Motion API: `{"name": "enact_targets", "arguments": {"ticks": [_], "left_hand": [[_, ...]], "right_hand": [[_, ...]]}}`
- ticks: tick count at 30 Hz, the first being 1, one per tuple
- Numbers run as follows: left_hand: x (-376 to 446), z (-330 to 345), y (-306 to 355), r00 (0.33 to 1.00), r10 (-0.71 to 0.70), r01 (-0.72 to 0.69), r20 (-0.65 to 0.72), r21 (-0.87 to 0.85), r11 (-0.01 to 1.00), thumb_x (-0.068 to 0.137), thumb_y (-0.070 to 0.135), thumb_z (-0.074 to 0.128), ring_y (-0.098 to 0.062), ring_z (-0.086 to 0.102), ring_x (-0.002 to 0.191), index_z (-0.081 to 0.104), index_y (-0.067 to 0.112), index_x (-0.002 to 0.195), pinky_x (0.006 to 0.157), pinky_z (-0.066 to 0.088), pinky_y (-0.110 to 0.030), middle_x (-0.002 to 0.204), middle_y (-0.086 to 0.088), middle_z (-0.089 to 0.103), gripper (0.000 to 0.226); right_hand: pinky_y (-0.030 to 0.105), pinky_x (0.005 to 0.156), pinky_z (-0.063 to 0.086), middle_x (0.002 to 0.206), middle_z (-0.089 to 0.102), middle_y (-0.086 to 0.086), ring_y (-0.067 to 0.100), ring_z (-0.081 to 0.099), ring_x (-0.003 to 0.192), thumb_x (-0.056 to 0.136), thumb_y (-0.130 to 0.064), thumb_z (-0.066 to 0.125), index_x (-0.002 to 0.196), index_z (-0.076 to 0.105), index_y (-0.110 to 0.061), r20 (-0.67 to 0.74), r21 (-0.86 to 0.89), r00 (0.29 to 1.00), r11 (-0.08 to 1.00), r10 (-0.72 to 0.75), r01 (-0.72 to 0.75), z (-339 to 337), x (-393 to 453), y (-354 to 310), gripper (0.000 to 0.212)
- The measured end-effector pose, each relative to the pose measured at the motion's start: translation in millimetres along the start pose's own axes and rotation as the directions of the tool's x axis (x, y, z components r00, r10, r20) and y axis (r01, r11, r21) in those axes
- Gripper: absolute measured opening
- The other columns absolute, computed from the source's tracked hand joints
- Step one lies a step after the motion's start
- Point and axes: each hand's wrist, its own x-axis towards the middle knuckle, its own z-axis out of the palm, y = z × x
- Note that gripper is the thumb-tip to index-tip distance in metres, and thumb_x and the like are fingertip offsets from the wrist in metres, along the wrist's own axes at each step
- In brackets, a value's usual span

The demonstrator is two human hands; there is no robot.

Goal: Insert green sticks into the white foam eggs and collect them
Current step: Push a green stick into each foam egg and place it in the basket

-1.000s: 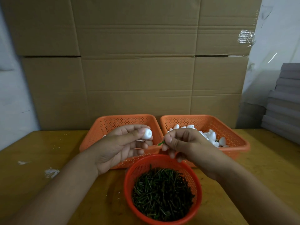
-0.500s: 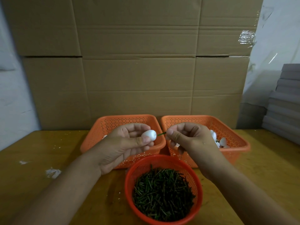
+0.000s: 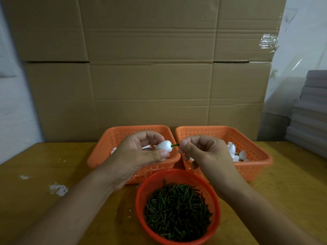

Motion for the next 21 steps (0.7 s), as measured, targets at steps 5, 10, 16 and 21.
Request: {"name": "enact_targets", "arguments": {"ticks": [5, 10, 16, 21], "left_hand": [[0.2, -0.3, -1.0, 1.0, 0.019, -0.019, 0.003, 0.064, 0.998, 0.068, 0.016, 0.088, -0.025, 0.072, 0.093, 0.075, 0.022, 0.094, 0.079, 0.058, -0.029, 0.109, -0.009, 0.073, 0.029], [0.7, 1.6, -2.9, 0.999, 0.049, -0.05, 0.015, 0.12, 0.992, 0.07, 0.018, 0.087, -0.023, 0.072, 0.09, 0.075, 0.022, 0.094, 0.08, 0.059, -0.032, 0.109, -0.009, 0.072, 0.027], [0.5, 3.7, -4.9, 0.998, 0.06, -0.06, 0.005, 0.129, 0.99, 0.067, 0.022, 0.089, -0.023, 0.073, 0.09, 0.076, 0.025, 0.091, 0.081, 0.06, -0.033, 0.105, -0.009, 0.074, 0.028], [-0.4, 2.2, -1.5, 0.998, 0.061, -0.06, -0.005, 0.139, 0.989, 0.071, 0.014, 0.088, -0.017, 0.071, 0.08, 0.074, 0.019, 0.096, 0.071, 0.058, -0.025, 0.105, -0.01, 0.074, 0.029]], "right_hand": [[0.016, 0.047, 0.043, 0.061, 0.069, -0.003, 0.002, 0.058, 0.053, 0.093, -0.011, 0.065, 0.079, 0.071, -0.007, 0.029, -0.005, 0.999, 1.0, -0.022, 0.022, 1.5, -0.8, 0.0, 0.016], [0.017, 0.049, 0.043, 0.061, 0.069, -0.003, 0.003, 0.056, 0.052, 0.093, -0.008, 0.066, 0.082, 0.072, -0.001, 0.026, 0.003, 0.999, 1.0, -0.026, 0.026, 4.8, -1.4, 3.9, 0.015], [0.018, 0.048, 0.04, 0.058, 0.066, -0.002, 0.002, 0.053, 0.049, 0.092, -0.011, 0.067, 0.083, 0.074, -0.002, 0.017, -0.011, 1.0, 1.0, -0.022, 0.022, 6.9, -1.9, 8.4, 0.014], [0.023, 0.05, 0.042, 0.063, 0.068, 0.001, 0.011, 0.056, 0.056, 0.092, -0.019, 0.068, 0.082, 0.075, -0.007, 0.058, -0.035, 0.998, 0.999, 0.03, -0.028, 6.4, -2.1, 11.0, 0.017]]}}
